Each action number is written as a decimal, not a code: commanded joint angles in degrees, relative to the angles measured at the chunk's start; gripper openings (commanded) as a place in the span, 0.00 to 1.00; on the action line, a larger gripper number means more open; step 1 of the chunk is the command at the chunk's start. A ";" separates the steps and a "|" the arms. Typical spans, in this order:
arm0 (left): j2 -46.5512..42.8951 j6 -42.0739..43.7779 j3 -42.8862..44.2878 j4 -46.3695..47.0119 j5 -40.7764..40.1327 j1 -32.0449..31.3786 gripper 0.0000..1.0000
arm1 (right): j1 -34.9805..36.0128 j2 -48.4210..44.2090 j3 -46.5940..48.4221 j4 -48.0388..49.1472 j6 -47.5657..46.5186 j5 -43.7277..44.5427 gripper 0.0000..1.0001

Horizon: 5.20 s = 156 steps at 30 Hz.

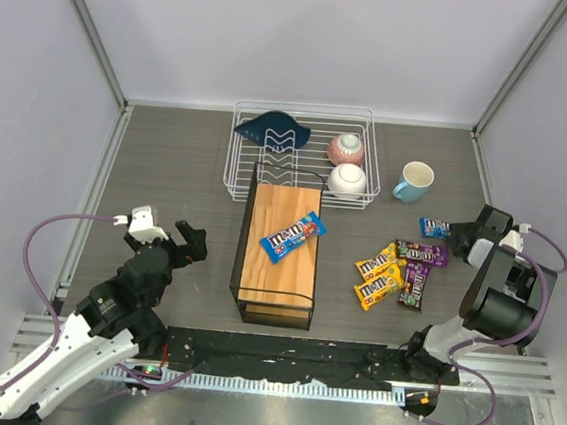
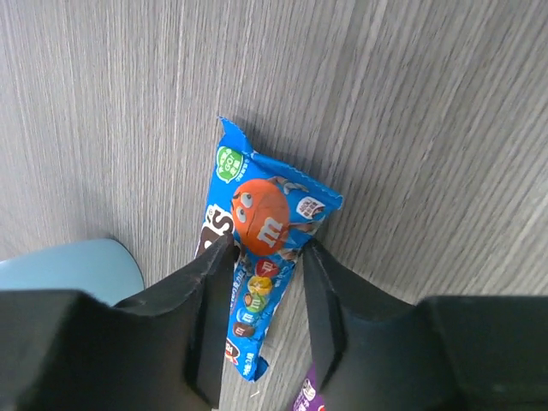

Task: Place and organize the candy bags onto the shelf

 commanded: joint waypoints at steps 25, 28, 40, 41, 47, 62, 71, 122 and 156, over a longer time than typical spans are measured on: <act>-0.05 0.71 0.47 1.98 -0.06 -0.19 1.00 | 0.55 -30.44 18.19 -13.54 -8.94 -14.84 0.01; -0.14 0.71 0.56 2.15 -0.06 -0.19 1.00 | 9.02 -30.61 23.82 -16.34 -10.78 -16.55 0.01; -1.46 0.36 0.56 1.80 -0.33 -0.19 1.00 | 50.11 -39.30 23.32 -24.62 -10.81 7.53 0.01; -1.46 0.36 0.56 1.71 -0.33 -0.19 1.00 | 52.04 -41.14 20.96 -24.53 -9.75 9.89 0.01; -0.49 0.44 1.00 1.98 -0.33 -0.10 1.00 | 74.44 -39.58 16.80 -24.09 -5.00 26.65 0.01; -1.28 0.09 0.47 1.01 -0.77 -0.19 1.00 | 106.63 -26.66 18.03 -28.30 7.58 54.38 0.21; -0.23 0.09 0.73 1.45 -0.59 -0.19 1.00 | 105.51 -36.75 17.33 -39.90 9.42 69.59 0.67; -0.05 0.45 0.03 2.59 -0.33 -0.19 1.00 | 13.67 -37.21 -14.05 -24.10 -1.65 8.43 0.68; -0.58 0.53 -0.15 2.06 -0.33 -0.19 1.00 | 5.21 -24.44 -13.26 -4.22 -5.34 1.04 0.01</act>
